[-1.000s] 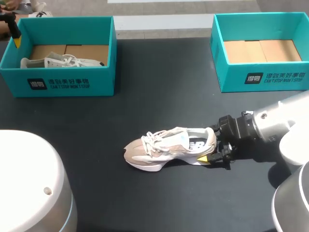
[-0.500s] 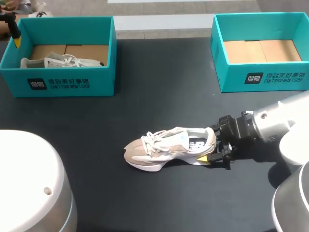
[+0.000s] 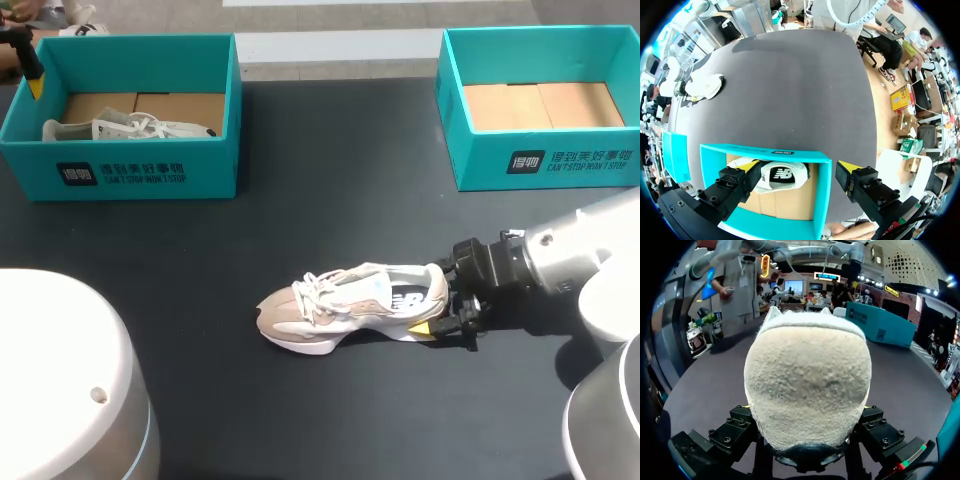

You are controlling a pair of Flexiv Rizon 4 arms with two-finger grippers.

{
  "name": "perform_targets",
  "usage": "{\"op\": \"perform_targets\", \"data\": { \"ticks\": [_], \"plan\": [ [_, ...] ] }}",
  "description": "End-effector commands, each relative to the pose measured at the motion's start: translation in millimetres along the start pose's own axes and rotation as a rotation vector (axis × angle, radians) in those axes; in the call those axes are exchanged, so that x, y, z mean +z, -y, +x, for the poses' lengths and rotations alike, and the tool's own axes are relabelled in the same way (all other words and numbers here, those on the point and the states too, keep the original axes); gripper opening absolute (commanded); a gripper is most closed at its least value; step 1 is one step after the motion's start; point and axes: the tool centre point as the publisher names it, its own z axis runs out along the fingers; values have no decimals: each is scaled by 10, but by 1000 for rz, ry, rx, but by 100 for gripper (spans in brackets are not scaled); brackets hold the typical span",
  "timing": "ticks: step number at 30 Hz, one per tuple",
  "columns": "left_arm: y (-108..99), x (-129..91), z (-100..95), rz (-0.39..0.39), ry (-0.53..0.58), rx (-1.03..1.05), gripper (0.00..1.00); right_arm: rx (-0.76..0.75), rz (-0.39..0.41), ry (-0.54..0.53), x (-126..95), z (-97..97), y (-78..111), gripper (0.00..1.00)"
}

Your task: Take the shoe out of the shoebox, open the shoe tongue, remove and reinsert the insole, then place the shoe into the shoebox

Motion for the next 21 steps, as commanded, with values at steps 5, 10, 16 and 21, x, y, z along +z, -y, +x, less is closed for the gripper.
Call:
{"op": "perform_targets", "data": {
  "ticks": [5,10,16,21],
  "plan": [
    [284,-257,-499,64,84,-671,100,0,3,2,20,5,-6,0],
    [550,-222,-714,15,16,-1366,100,0,3,2,20,5,-6,0],
    [566,-198,-757,1,-1,-1414,100,0,3,2,20,5,-6,0],
    [566,-198,-757,1,-1,-1414,100,0,3,2,20,5,-6,0]
  ]
}}
